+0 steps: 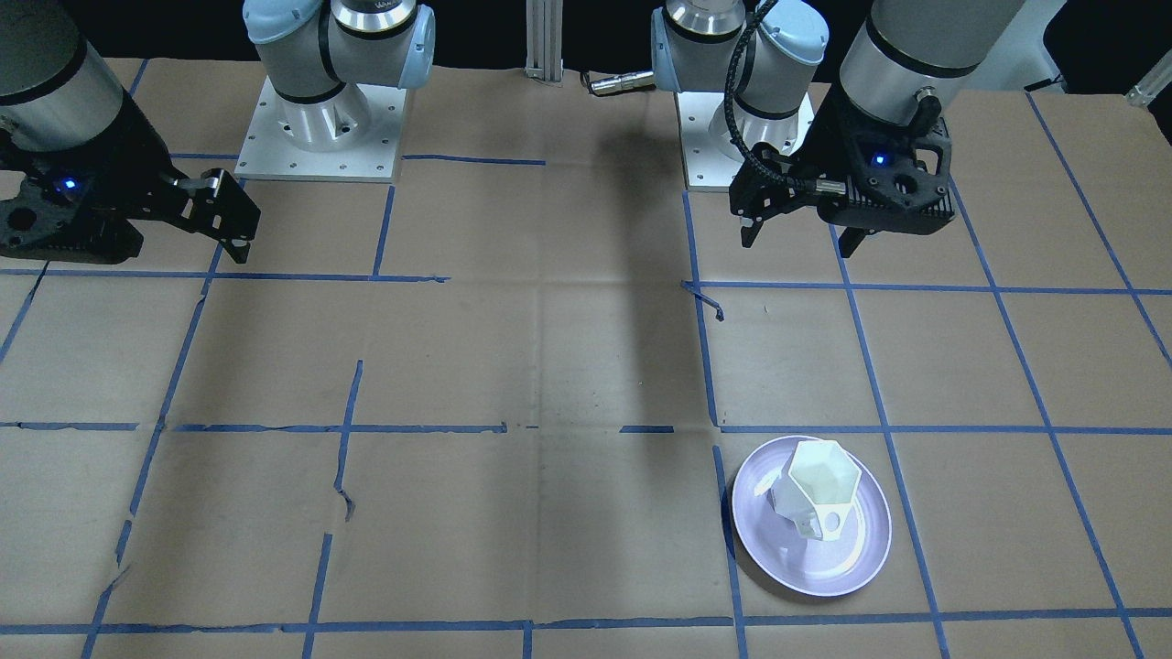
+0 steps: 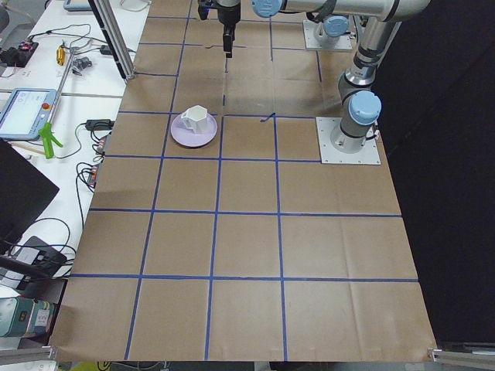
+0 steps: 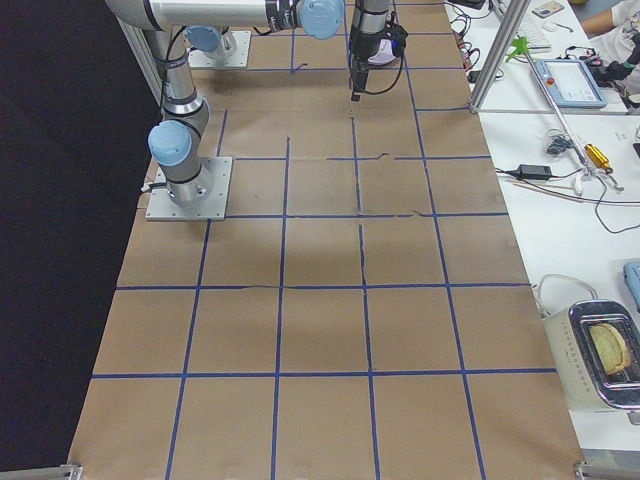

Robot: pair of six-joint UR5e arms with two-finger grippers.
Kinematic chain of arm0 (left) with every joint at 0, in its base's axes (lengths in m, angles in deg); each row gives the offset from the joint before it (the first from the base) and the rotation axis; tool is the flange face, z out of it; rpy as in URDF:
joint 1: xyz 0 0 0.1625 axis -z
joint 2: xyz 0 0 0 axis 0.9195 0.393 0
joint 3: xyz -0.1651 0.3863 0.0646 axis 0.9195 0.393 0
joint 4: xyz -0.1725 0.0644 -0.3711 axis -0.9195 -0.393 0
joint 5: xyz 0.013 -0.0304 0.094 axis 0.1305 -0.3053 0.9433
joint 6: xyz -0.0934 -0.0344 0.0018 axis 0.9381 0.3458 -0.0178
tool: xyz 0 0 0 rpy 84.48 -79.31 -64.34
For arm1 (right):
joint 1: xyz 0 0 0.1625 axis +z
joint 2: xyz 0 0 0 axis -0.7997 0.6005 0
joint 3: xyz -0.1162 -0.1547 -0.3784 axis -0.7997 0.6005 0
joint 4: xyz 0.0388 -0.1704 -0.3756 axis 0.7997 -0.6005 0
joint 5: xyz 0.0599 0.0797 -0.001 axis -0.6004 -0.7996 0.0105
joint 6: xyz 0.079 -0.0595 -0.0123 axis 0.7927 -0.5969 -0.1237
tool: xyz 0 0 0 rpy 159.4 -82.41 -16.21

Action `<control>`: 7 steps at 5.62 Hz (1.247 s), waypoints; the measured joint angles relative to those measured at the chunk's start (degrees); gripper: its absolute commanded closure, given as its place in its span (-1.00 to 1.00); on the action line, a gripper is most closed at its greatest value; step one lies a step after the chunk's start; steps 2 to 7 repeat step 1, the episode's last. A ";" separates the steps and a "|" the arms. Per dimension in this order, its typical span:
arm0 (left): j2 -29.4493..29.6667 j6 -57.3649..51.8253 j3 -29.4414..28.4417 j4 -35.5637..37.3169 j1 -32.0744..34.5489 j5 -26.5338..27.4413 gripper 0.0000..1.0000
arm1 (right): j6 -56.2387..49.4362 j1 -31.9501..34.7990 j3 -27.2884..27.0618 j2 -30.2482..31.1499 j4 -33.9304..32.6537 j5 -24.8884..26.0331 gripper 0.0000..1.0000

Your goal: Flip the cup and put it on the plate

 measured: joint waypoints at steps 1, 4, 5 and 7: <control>-0.01 0.03 -0.03 0.00 -0.04 -0.03 -0.97 | 0.00 0.00 0.00 0.00 0.00 0.00 -1.00; -0.01 0.03 -0.03 0.00 -0.04 -0.03 -0.97 | 0.00 0.00 0.00 0.00 0.00 0.00 -1.00; -0.01 0.03 -0.03 0.00 -0.04 -0.03 -0.97 | 0.00 0.00 0.00 0.00 0.00 0.00 -1.00; -0.01 0.03 -0.03 0.00 -0.04 -0.03 -0.97 | 0.00 0.00 0.00 0.00 0.00 0.00 -1.00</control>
